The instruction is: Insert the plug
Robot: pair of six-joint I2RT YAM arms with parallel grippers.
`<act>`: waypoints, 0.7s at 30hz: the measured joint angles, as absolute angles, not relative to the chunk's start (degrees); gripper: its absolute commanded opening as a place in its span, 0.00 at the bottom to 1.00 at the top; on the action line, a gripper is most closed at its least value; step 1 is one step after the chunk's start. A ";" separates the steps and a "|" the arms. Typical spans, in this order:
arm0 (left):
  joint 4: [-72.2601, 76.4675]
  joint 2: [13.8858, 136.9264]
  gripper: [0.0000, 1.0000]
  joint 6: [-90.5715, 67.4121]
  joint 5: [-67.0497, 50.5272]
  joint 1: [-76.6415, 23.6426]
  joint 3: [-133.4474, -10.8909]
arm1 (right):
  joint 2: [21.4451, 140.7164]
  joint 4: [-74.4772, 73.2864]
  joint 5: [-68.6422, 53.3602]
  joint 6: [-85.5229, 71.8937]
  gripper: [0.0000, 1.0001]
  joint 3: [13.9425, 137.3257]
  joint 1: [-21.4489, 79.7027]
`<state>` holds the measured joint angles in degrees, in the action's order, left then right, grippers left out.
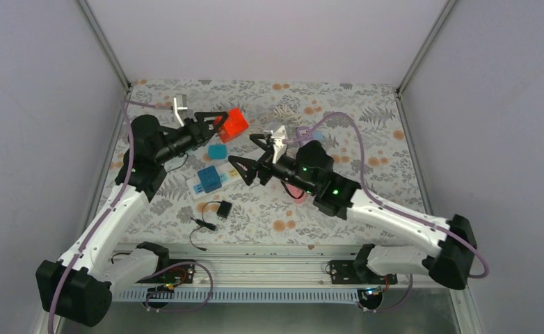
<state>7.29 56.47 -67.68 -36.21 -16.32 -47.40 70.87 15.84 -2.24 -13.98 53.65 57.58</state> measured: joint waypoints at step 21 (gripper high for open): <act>14.44 52.97 0.48 -34.11 -53.56 -15.88 -48.05 | 67.79 5.45 -30.15 -37.23 1.00 59.59 46.74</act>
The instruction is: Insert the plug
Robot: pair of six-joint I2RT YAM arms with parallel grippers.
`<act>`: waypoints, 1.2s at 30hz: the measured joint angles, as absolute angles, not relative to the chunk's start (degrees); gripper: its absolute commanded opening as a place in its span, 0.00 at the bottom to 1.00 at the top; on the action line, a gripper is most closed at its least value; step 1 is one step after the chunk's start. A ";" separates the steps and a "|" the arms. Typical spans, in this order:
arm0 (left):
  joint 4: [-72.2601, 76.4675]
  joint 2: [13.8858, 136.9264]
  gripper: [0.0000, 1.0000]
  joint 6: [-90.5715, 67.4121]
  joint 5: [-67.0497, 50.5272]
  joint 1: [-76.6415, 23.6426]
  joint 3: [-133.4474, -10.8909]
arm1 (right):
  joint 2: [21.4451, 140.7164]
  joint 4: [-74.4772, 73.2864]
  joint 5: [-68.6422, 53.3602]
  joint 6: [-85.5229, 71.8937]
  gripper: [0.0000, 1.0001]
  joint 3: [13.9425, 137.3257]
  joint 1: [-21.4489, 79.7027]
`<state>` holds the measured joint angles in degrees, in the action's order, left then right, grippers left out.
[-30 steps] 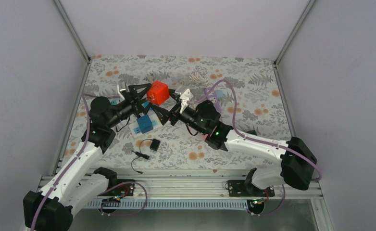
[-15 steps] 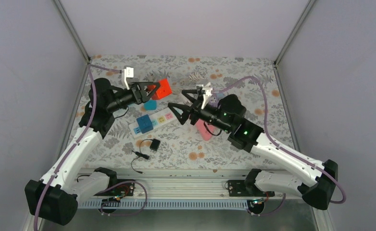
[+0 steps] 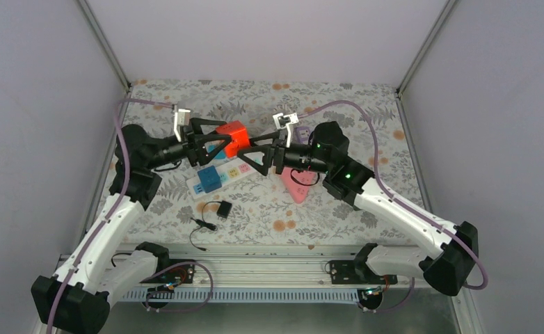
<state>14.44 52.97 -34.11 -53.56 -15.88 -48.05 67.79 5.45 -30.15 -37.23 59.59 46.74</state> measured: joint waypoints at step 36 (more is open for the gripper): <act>41.32 52.99 0.45 -59.27 -43.86 -16.19 -43.16 | 77.91 37.63 -33.50 -52.36 1.00 58.48 46.81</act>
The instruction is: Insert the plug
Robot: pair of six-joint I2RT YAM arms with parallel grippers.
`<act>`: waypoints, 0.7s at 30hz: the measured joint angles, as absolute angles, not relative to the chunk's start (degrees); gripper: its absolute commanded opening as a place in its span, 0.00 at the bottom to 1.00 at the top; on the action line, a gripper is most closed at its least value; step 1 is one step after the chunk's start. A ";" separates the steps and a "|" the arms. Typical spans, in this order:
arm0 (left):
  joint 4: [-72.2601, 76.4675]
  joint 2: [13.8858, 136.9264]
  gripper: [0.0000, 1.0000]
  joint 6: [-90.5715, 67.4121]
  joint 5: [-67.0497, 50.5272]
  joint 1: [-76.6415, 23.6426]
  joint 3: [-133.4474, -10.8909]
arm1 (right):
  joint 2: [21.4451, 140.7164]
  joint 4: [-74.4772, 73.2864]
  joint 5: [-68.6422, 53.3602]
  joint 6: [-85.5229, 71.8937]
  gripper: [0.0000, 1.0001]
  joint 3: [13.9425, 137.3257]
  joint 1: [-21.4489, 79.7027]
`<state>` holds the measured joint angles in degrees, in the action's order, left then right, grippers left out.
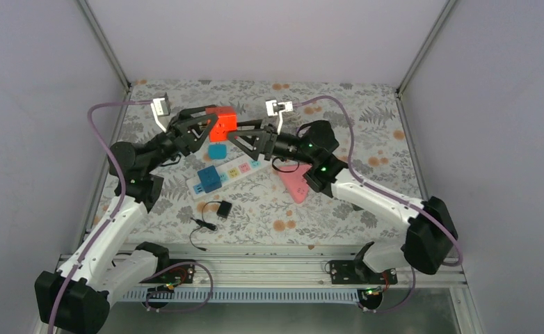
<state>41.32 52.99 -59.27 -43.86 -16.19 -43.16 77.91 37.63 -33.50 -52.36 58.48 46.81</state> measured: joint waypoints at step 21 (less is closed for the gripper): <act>45.60 51.35 0.46 -63.66 -36.38 -17.50 -42.13 | 87.96 57.89 -38.39 -68.60 0.88 63.22 47.68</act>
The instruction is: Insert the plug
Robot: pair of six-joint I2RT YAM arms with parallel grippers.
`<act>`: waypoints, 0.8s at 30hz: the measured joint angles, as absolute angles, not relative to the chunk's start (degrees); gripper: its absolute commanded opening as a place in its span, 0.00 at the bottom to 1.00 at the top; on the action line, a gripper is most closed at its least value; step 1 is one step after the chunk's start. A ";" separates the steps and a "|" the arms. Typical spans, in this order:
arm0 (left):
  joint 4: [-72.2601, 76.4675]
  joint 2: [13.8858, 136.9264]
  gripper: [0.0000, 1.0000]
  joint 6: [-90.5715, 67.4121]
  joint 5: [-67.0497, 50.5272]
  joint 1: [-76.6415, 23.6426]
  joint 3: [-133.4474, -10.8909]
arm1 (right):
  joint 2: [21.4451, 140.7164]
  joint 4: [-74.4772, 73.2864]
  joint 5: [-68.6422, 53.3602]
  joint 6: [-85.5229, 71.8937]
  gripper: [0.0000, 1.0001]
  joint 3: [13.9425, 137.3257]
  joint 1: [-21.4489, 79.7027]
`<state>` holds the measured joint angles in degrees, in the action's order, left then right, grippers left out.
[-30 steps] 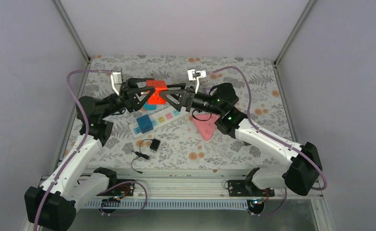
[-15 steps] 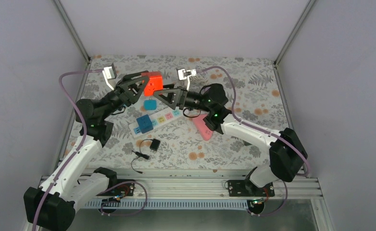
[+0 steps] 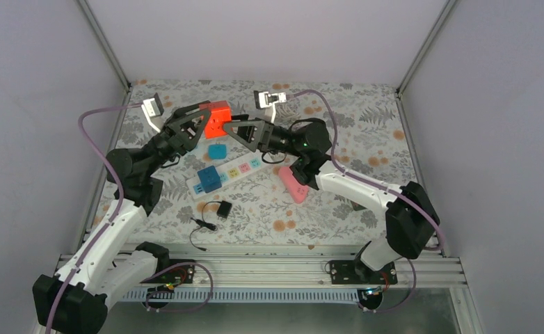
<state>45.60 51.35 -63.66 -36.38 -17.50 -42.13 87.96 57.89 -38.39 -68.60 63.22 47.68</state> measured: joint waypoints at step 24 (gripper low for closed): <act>3.36 43.94 1.00 -41.91 -10.15 -17.69 -47.40 | 82.21 26.89 -31.55 -48.42 0.46 63.18 45.91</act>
